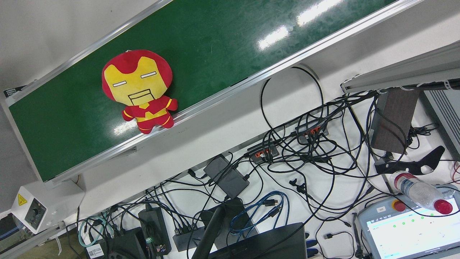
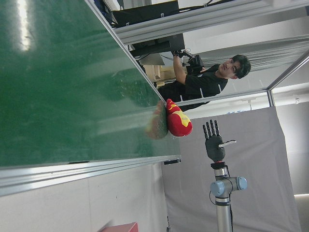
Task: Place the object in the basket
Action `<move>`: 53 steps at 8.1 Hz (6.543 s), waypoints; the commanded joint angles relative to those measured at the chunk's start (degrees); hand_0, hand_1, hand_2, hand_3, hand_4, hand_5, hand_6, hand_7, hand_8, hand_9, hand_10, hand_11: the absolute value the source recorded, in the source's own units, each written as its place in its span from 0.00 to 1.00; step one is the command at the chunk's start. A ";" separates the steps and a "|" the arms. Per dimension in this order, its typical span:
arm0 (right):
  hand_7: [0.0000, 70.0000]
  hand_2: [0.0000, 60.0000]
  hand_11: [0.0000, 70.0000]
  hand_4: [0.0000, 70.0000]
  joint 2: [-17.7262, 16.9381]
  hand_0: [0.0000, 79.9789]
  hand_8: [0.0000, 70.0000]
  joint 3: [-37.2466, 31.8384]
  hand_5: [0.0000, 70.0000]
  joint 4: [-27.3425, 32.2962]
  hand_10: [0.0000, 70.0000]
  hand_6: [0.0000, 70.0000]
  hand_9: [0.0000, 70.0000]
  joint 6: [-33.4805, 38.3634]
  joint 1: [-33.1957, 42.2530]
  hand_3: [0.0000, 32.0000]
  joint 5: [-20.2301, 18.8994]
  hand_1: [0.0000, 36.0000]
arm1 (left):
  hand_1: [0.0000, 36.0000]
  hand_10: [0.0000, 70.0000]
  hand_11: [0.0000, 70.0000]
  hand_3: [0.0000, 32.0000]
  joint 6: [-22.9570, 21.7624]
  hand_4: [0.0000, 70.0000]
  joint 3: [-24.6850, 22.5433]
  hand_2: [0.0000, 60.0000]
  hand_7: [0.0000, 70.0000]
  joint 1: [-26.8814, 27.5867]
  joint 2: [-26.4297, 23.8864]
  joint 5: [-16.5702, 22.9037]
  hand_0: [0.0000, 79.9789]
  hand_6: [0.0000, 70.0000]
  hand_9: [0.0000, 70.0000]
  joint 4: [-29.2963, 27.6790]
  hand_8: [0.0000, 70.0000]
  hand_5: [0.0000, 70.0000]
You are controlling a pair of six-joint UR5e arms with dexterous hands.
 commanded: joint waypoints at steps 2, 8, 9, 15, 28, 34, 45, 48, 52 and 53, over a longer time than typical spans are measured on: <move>0.00 0.00 0.00 0.00 0.00 0.00 0.00 0.02 0.00 0.00 0.00 0.00 0.00 0.02 0.05 0.00 0.00 0.00 | 0.46 0.07 0.14 0.58 0.01 0.09 -0.16 0.00 0.12 0.00 -0.46 -0.06 0.74 0.05 0.19 1.24 0.19 0.40; 0.00 0.00 0.00 0.00 0.00 0.00 0.00 0.02 0.00 0.00 0.00 0.00 0.00 0.02 0.05 0.00 0.00 0.00 | 0.40 0.07 0.13 0.52 -0.08 0.11 -2.80 0.00 0.12 -0.70 0.16 0.02 0.72 0.05 0.19 2.74 0.19 0.41; 0.00 0.00 0.00 0.00 0.00 0.00 0.00 0.02 0.00 0.00 0.00 0.00 0.00 0.02 0.05 0.00 0.00 0.00 | 0.41 0.07 0.13 0.54 -0.08 0.11 -2.88 0.00 0.13 -0.62 0.16 0.02 0.72 0.05 0.19 3.00 0.19 0.41; 0.00 0.00 0.00 0.00 0.00 0.00 0.00 -0.07 0.00 0.00 0.00 0.00 0.00 0.02 -0.03 0.00 0.00 0.00 | 0.40 0.07 0.14 0.52 -0.43 0.11 -7.98 0.00 0.12 -2.02 0.59 0.02 0.72 0.04 0.19 6.25 0.19 0.41; 0.00 0.00 0.00 0.00 0.00 0.00 0.00 -0.07 0.00 0.00 0.00 0.00 0.00 0.02 -0.03 0.00 0.00 0.00 | 0.36 0.08 0.14 0.41 -0.17 0.16 -8.07 0.00 0.12 -1.93 1.04 -0.06 0.71 0.05 0.19 6.34 0.18 0.44; 0.00 0.00 0.00 0.00 0.00 0.00 0.00 0.02 0.00 0.00 0.00 0.00 0.00 0.02 -0.03 0.00 0.00 0.00 | 0.40 0.05 0.11 0.80 0.80 0.00 -5.96 0.00 0.12 -1.23 1.04 -0.15 0.72 0.05 0.18 6.25 0.17 0.33; 0.00 0.00 0.00 0.00 0.00 0.00 0.00 0.19 0.00 0.00 0.00 0.00 0.00 0.02 0.05 0.00 0.00 0.00 | 0.28 0.06 0.11 0.71 0.89 0.02 -5.26 0.00 0.13 -1.58 1.12 -0.15 0.67 0.05 0.20 6.17 0.19 0.38; 0.00 0.00 0.00 0.00 0.00 0.00 0.00 0.19 0.00 0.00 0.00 0.00 0.00 0.02 0.14 0.00 0.00 0.00 | 0.29 0.06 0.11 0.72 0.54 0.02 -5.52 0.00 0.13 -1.67 1.04 -0.15 0.68 0.05 0.20 6.17 0.19 0.39; 0.00 0.00 0.00 0.00 0.09 0.00 0.00 0.19 0.00 0.00 0.00 0.00 0.00 0.02 0.05 0.00 0.00 0.00 | 0.29 0.06 0.11 0.73 0.36 0.02 -5.70 0.00 0.13 -1.76 1.04 -0.15 0.68 0.05 0.20 6.17 0.18 0.39; 0.00 0.00 0.00 0.00 0.00 0.00 0.00 0.19 0.00 0.00 0.00 0.00 0.00 0.02 0.14 0.00 0.00 0.00 | 0.29 0.06 0.11 0.74 0.36 0.02 -5.70 0.00 0.13 -1.76 1.04 -0.15 0.68 0.05 0.20 6.17 0.19 0.38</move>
